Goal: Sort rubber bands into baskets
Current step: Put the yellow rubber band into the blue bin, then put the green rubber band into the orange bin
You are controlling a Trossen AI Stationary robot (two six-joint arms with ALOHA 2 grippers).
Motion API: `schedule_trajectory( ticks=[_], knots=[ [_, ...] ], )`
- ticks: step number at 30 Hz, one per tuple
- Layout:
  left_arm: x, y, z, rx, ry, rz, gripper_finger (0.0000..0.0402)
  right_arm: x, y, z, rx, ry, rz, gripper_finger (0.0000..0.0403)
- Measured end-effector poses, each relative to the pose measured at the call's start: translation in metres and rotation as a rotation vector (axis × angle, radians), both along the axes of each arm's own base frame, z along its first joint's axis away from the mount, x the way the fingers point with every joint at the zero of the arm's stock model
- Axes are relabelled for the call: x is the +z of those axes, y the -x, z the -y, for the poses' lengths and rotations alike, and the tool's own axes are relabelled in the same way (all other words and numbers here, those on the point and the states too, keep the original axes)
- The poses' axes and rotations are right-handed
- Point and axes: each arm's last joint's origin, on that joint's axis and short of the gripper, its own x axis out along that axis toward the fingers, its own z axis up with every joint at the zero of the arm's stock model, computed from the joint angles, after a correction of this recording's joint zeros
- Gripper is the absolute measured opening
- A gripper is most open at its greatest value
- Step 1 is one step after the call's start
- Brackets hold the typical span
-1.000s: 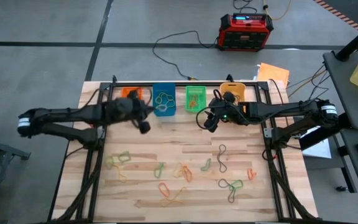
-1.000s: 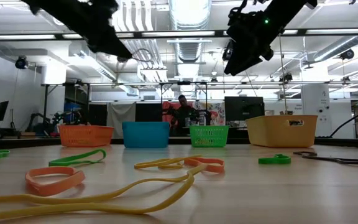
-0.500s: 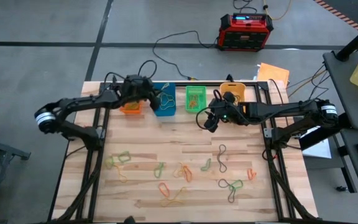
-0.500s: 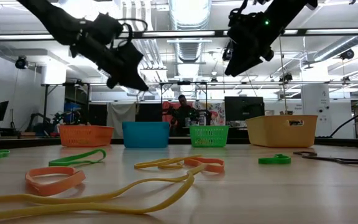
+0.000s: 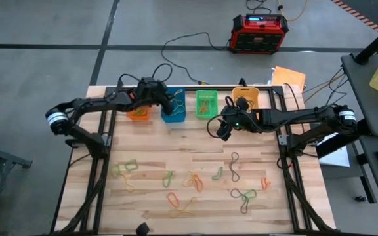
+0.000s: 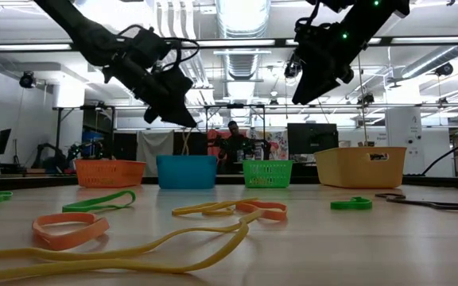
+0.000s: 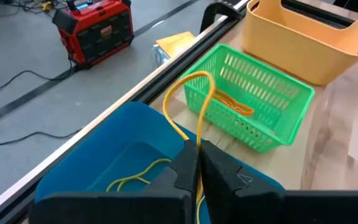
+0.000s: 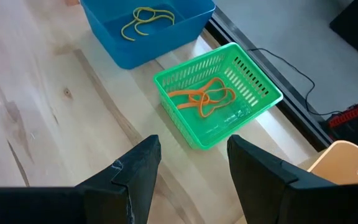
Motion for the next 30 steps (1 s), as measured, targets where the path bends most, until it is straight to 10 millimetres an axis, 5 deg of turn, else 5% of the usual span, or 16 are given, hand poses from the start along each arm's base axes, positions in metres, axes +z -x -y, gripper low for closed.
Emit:
schedule_trajectory(
  ticks=[16,30],
  knots=[
    [-0.021,-0.005,-0.008,0.07,0.031,-0.066,0.0003,0.0,0.0,0.0,0.0,-0.001,0.001,0.0183],
    [-0.02,-0.005,-0.008,0.066,0.023,-0.066,0.0078,0.0,0.0,0.0,-0.007,-0.008,0.006,0.0183]
  ],
)
